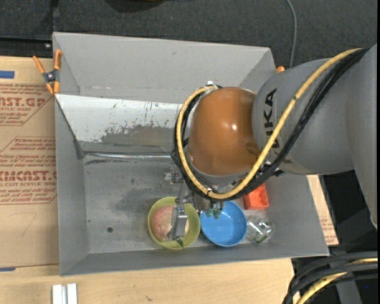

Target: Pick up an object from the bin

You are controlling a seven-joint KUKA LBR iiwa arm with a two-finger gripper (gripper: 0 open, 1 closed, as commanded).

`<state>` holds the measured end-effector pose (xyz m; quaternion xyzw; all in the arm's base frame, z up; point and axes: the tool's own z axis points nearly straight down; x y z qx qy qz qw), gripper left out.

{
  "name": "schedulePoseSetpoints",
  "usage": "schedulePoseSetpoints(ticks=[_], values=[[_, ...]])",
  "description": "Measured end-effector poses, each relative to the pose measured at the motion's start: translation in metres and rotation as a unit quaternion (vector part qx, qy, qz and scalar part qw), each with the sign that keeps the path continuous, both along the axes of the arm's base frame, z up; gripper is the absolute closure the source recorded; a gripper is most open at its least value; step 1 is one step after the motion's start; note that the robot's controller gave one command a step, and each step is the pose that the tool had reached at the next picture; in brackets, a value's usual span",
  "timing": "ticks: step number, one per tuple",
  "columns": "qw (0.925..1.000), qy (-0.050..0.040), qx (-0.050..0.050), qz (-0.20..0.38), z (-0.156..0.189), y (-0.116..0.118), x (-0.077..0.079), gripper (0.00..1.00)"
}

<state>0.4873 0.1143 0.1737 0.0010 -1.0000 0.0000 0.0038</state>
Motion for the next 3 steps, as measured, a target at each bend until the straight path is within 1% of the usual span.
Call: schedulePoseSetpoints(ticks=[1,2,3], values=[[1.0,-0.0038,0.001,-0.001,0.004,-0.001,0.002,0.0],[0.9949,-0.0062,0.005,0.101,-0.087,-0.026,0.003,0.0],[0.9947,-0.0072,0.004,0.102,-0.087,-0.027,0.002,0.0]])
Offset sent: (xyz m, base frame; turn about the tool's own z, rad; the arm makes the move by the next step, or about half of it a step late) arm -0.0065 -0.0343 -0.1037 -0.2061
